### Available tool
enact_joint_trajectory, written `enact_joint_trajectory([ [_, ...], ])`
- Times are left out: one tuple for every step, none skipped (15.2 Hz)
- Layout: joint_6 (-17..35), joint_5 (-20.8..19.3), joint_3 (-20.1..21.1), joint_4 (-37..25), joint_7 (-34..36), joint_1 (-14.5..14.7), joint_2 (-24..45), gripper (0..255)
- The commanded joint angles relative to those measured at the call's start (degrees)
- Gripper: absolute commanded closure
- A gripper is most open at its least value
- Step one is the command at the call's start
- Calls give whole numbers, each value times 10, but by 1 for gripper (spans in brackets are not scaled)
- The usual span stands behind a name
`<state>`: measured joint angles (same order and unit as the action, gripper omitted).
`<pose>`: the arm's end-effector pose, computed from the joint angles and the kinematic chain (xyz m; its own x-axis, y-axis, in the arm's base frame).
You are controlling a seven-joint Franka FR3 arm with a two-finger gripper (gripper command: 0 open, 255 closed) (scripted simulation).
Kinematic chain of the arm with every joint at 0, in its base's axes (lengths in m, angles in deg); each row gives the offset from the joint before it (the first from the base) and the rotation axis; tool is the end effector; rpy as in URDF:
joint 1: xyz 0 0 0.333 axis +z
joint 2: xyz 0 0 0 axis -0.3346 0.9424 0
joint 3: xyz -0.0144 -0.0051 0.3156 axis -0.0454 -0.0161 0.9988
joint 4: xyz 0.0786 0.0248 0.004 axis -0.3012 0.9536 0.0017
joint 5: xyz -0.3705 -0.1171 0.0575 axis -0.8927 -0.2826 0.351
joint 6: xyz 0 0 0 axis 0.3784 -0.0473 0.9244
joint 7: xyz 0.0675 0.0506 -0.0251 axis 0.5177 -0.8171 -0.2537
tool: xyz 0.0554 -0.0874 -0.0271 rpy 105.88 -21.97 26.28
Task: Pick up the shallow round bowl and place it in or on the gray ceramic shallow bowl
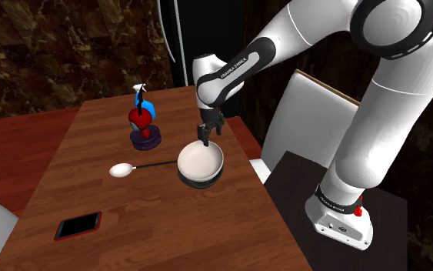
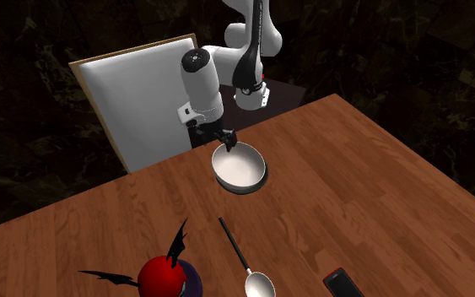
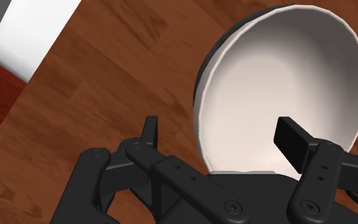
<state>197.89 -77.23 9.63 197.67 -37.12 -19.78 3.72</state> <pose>0.5018 0.0672 0.3378 0.9944 0.0418 -0.0968 0.0375 -0.9982 -0.0458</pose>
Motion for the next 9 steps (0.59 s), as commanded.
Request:
enact_joint_trajectory([
  [-35, 1, -1, -16, -1, -1, -18, 0],
  [-50, 1, -1, -25, -1, -1, -25, 0],
  [-50, 1, -1, -25, -1, -1, -25, 0],
  [-50, 2, -1, -25, -1, -1, -25, 0],
  [-50, 1, -1, -25, -1, -1, -25, 0],
  [-50, 1, -1, -25, -1, -1, -25, 0],
  [-50, 1, -1, -25, -1, -1, -25, 0],
  [-50, 1, -1, -25, -1, -1, -25, 0],
  [-50, 1, -1, -25, -1, -1, -25, 0],
])
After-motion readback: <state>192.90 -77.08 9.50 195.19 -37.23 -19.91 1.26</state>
